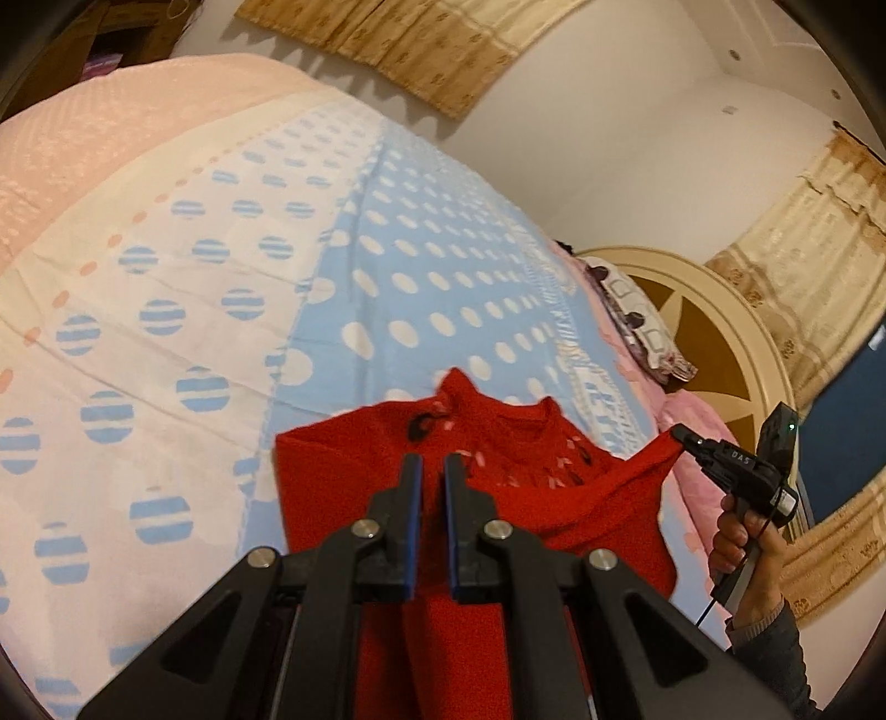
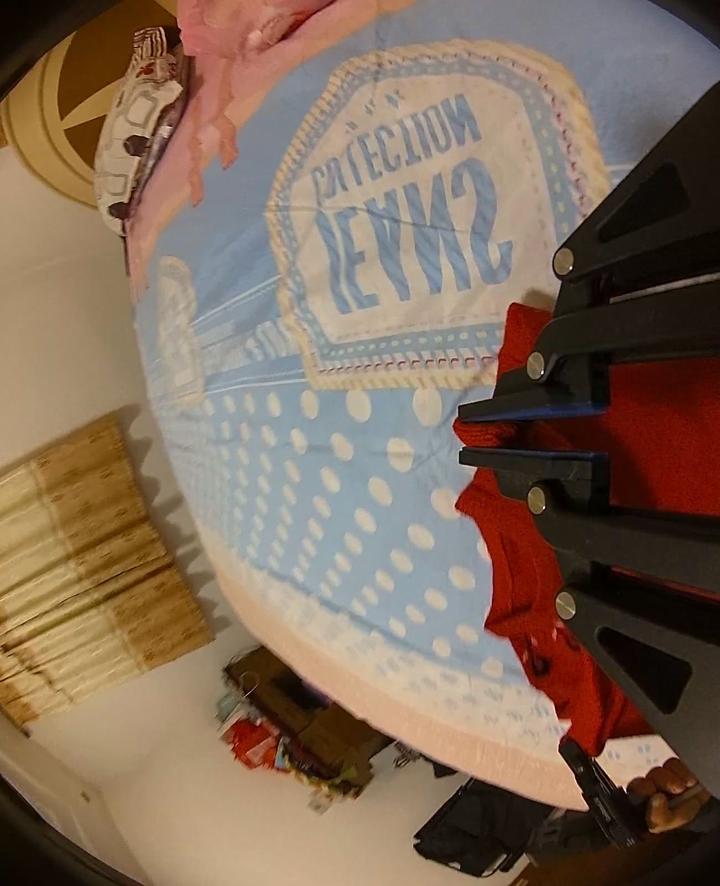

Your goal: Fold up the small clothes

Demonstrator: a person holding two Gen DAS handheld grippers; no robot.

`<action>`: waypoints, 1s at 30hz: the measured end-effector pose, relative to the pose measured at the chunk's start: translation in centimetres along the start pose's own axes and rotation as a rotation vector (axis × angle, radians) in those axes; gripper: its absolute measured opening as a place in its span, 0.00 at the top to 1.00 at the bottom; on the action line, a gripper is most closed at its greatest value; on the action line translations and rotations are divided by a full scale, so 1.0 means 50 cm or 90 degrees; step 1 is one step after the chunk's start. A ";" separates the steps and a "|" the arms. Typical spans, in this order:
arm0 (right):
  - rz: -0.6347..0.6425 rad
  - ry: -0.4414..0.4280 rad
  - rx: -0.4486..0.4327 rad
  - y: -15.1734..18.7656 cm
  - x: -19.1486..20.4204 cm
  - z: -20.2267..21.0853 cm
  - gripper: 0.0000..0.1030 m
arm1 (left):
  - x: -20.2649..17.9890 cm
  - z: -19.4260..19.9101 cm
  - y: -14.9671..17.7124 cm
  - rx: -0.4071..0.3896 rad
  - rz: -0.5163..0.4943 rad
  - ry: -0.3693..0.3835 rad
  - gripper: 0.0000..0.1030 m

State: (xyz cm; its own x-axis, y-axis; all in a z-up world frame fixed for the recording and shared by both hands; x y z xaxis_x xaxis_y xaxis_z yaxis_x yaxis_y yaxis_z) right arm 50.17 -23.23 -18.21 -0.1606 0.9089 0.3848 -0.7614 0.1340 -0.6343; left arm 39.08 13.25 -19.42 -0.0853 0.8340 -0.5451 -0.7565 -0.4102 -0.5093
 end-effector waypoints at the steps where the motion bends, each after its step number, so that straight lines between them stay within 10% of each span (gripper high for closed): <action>1: 0.002 0.009 0.005 -0.001 -0.005 -0.017 0.93 | 0.008 -0.007 -0.003 0.000 0.004 -0.005 0.96; 9: -0.021 0.008 0.064 0.010 -0.021 -0.115 0.89 | 0.034 -0.020 -0.013 -0.005 0.004 -0.020 0.98; 11: -0.017 0.011 0.060 0.014 -0.026 -0.111 0.61 | 0.028 -0.012 -0.009 -0.010 -0.008 -0.021 0.97; 12: -0.013 0.000 0.057 0.018 -0.025 -0.107 0.28 | 0.022 -0.004 -0.003 -0.010 -0.026 -0.027 0.91; 13: -0.005 -0.018 0.048 0.021 -0.023 -0.097 0.25 | 0.019 -0.004 -0.002 -0.008 -0.040 -0.034 0.82; 18: 0.047 0.022 0.026 0.039 -0.041 -0.054 0.25 | 0.006 0.026 -0.010 -0.045 -0.096 -0.082 0.38; 30: 0.211 -0.015 0.098 0.228 0.076 0.028 0.26 | 0.007 0.022 0.061 -0.018 -0.169 -0.169 0.31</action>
State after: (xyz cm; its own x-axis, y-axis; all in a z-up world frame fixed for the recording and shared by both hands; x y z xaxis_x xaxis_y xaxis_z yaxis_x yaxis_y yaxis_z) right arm 40.01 -18.78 -23.05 -0.4280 0.8831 0.1922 -0.7511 -0.2293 -0.6191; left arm 36.03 12.69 -20.42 -0.0560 0.9779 -0.2016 -0.7571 -0.1732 -0.6300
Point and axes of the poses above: each gripper's, at about its wrist camera, not at the fingertips, and z roughly against the way its jaws point, x to its left, y to its underside, the point moved 9 cm from there along -z, roughly the way its jaws point, and after that the axes turned 8 degrees about -y, right-handed, at the moved point
